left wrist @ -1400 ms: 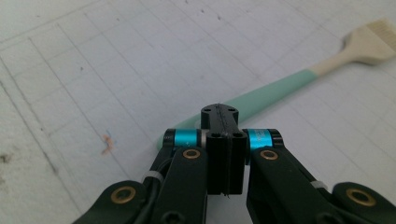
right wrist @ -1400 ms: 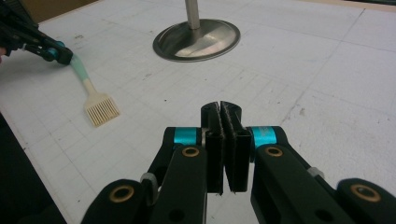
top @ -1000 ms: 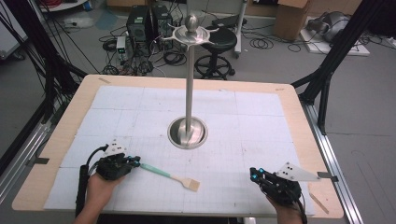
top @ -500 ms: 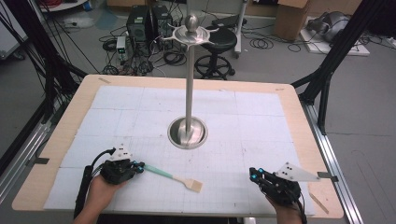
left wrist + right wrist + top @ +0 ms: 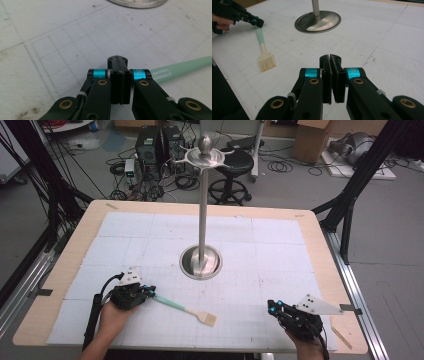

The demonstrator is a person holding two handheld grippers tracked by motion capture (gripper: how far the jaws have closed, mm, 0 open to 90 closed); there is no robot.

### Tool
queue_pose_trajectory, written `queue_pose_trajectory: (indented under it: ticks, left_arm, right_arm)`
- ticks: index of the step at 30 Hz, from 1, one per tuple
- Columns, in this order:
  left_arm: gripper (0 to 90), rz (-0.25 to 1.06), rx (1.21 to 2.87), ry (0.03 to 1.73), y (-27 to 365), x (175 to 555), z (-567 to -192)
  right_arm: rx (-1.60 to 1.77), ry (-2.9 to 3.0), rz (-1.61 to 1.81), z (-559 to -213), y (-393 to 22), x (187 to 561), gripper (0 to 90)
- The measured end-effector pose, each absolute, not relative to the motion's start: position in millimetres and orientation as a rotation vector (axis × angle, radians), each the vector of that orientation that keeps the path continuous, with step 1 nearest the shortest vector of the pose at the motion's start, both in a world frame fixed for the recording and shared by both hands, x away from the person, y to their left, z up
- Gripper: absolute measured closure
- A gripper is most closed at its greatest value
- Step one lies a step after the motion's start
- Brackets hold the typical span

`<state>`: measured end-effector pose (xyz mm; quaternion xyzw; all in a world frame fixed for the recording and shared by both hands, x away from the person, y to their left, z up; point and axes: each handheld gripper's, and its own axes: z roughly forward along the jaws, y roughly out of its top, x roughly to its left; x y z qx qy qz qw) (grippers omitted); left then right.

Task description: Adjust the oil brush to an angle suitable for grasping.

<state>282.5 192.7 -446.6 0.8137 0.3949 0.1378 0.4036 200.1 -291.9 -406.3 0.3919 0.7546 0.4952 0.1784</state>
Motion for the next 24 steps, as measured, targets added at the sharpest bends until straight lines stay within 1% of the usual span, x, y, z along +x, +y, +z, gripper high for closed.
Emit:
queue_pose_trajectory:
  ticks: [5, 8, 13, 17, 20, 21, 24]
  left_arm:
    - [89.4, 0.302, 2.11, 0.906, 185, 270, -445]
    - [89.2, 0.305, 2.1, 0.901, 176, 260, -446]
    - [89.2, 0.277, 2.09, 0.887, 165, 255, -445]
    - [89.1, 0.328, 2.1, 0.919, 170, 252, -442]
    - [88.5, 0.331, 2.086, 0.958, 181, 247, -438]
    - [86.7, 0.335, 2.078, 0.969, 183, 244, -439]
    - [86.9, 0.33, 2.118, 0.951, 184, 238, -442]
  right_arm:
    - [1.102, 2.135, 1.399, -407, -292, 201, 87.8]
    - [1.106, 2.135, 1.4, -406, -291, 200, 87.8]
    - [1.109, 2.134, 1.399, -407, -292, 200, 87.6]
    - [1.113, 2.132, 1.401, -407, -293, 200, 87.6]
    - [1.11, 2.13, 1.401, -407, -293, 200, 87.6]
    - [1.114, 2.131, 1.402, -407, -293, 200, 87.6]
    - [1.109, 2.133, 1.401, -406, -291, 200, 87.6]
